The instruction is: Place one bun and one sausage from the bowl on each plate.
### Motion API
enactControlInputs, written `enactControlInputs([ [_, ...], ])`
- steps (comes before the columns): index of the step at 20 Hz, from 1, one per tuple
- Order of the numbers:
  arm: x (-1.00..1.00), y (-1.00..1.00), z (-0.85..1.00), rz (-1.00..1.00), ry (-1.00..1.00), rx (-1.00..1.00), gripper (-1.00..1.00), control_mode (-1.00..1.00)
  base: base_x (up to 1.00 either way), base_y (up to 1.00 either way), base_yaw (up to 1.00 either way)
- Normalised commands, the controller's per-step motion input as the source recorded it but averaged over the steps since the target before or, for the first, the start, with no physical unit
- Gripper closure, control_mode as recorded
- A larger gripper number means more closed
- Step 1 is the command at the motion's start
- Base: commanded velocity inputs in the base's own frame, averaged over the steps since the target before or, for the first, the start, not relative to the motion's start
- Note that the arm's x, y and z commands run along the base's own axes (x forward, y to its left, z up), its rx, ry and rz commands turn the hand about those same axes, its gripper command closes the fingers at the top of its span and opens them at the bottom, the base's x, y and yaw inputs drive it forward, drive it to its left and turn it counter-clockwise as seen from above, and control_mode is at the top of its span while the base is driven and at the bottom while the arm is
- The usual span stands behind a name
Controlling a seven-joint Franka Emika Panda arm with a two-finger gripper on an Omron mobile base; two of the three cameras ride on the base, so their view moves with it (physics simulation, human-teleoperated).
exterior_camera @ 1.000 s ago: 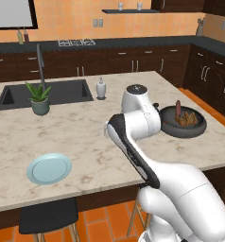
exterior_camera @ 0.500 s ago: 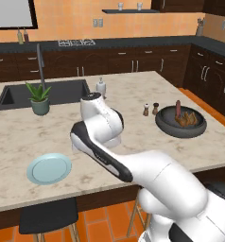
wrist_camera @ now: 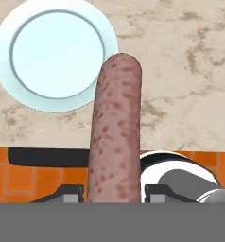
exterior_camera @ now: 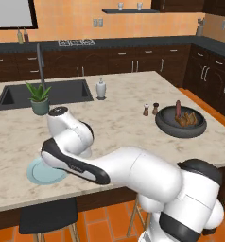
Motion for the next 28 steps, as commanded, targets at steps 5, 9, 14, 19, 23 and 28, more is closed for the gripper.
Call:
enactControlInputs([
  [5, 0.33, 0.94, -0.38, 0.00, -0.07, 0.02, 1.00, -1.00, 0.00, 0.00, 0.00],
  [9, 0.40, 0.18, -0.34, -0.01, -0.19, 0.00, 1.00, -1.00, 0.00, 0.00, 0.00],
  [14, 0.35, 0.23, -0.34, -0.02, -0.03, 0.00, 1.00, -1.00, 0.00, 0.00, 0.00],
  [19, 0.54, 0.06, -0.56, 0.00, 0.00, 0.05, 1.00, -1.00, 0.00, 0.00, 0.00],
  [23, 0.49, 0.26, -0.42, -0.02, 0.00, -0.01, 1.00, -1.00, 0.00, 0.00, 0.00],
  [28, 0.26, 0.44, -0.43, -0.04, 0.00, -0.01, 1.00, -1.00, 0.00, 0.00, 0.00],
])
